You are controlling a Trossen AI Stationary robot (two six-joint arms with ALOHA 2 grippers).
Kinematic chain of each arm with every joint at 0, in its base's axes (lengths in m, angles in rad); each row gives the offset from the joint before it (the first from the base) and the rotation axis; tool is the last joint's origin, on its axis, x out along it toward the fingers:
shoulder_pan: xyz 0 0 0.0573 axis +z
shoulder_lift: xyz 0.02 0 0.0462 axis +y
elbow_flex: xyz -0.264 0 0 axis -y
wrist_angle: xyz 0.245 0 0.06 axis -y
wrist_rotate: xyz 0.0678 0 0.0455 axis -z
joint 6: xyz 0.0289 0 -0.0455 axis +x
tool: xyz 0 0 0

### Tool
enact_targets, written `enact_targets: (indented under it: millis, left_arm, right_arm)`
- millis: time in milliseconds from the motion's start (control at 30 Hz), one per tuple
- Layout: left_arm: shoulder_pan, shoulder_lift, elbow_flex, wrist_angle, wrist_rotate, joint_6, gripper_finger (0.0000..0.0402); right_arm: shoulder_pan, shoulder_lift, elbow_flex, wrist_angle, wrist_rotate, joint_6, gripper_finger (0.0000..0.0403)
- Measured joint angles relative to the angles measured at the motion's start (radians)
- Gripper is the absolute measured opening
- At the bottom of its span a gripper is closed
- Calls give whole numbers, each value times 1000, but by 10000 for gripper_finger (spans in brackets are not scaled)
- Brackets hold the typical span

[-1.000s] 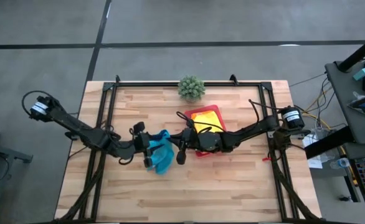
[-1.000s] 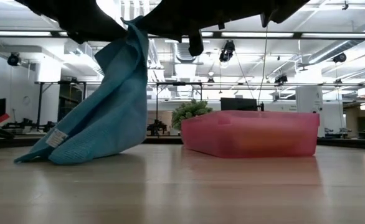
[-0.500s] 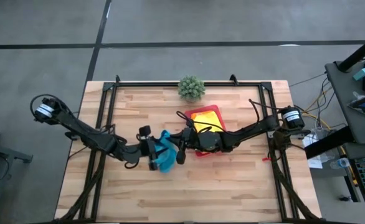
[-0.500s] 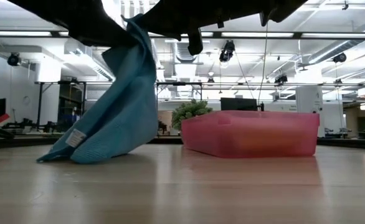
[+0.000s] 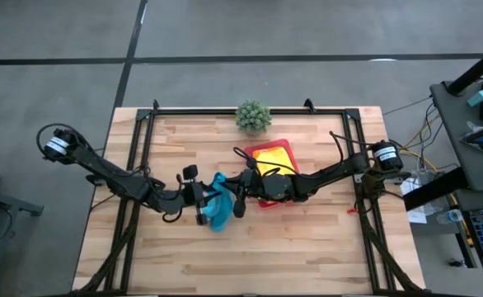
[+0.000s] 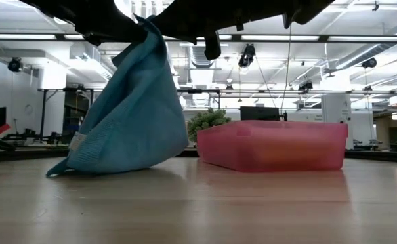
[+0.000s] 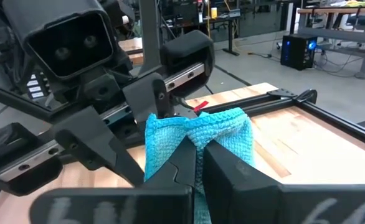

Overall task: Fold microfiber towels
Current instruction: Fold the blue towel

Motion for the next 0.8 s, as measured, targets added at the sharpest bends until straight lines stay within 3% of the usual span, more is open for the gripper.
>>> enact_targets:
  millis: [133,400,800]
  left_arm:
    - [0,0,0,-1,1,0,4]
    - [-4,-3,0,-36,3,19,1]
    - [-9,-47,-2,-171,-9,-106,0]
  right_arm:
    - [0,0,0,0,0,0,9]
    - [0,-9,0,-79,-1,-14,17]
    - [0,-150,18,-373,0,22,161]
